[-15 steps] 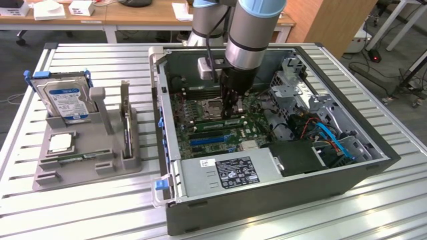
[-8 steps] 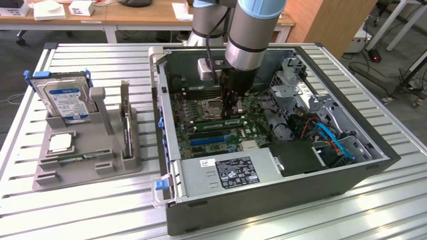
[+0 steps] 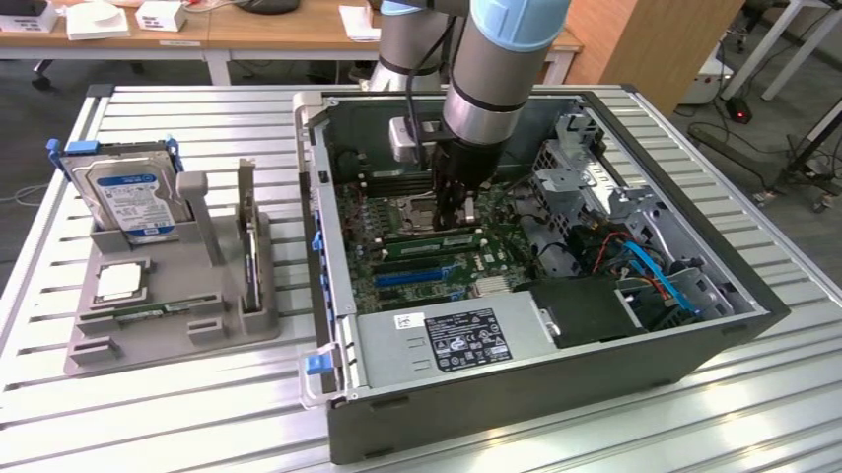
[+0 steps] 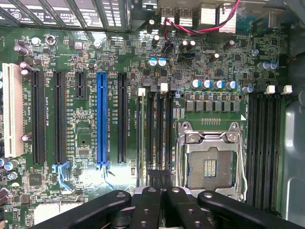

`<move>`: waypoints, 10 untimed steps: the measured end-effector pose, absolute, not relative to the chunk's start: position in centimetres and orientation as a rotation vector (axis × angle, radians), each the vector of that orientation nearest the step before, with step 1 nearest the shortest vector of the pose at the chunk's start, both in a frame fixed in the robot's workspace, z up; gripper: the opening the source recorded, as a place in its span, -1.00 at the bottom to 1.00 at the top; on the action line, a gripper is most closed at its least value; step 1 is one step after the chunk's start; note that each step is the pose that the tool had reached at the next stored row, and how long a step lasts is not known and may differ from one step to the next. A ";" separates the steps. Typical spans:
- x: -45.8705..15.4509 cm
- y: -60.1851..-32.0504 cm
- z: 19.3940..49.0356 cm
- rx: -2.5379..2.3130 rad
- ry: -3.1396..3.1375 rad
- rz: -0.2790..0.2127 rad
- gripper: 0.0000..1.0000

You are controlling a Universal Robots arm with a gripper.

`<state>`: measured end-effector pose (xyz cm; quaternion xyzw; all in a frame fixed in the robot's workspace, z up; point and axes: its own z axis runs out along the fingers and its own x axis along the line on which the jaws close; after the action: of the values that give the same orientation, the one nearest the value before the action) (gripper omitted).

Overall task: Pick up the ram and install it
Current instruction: 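Press down the ram until it locks into place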

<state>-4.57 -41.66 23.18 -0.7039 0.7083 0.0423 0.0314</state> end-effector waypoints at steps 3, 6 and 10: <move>-4.6 -41.7 23.2 -2.168 2.182 0.130 -0.81; -4.6 -41.7 23.2 -2.168 2.182 0.130 -0.81; -4.6 -41.7 23.2 -2.168 2.182 0.130 -0.81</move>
<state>-4.57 -41.66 23.18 -0.7039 0.7083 0.0423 0.0314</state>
